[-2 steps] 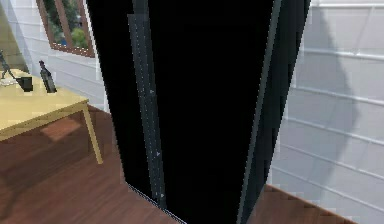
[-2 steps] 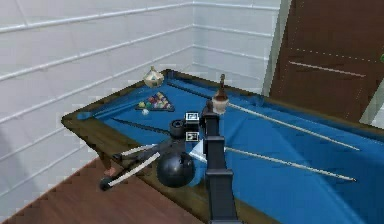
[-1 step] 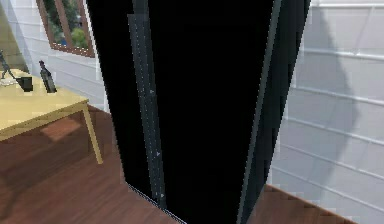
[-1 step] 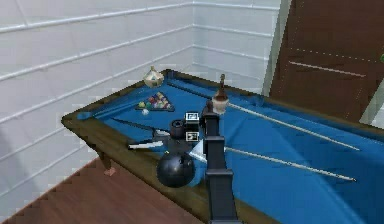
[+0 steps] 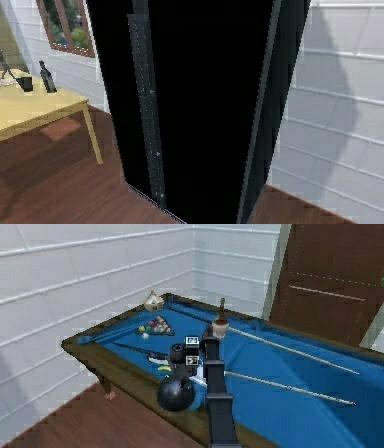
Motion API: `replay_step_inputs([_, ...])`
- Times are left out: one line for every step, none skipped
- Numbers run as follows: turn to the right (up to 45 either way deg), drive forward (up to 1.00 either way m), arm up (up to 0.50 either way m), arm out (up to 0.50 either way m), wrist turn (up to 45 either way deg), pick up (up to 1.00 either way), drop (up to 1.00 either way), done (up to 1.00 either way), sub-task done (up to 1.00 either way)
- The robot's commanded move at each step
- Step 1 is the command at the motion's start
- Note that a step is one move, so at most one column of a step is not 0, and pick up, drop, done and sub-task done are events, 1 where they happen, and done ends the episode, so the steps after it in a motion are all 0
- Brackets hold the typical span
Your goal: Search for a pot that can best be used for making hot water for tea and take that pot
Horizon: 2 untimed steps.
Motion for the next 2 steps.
replay_step_inputs([0.0,0.0,-0.3,0.0,0.0,0.0,0.0,0.0,0.0])
replay_step_inputs([0.0,0.0,0.0,0.0,0.0,1.0,0.0,0.0,0.0])
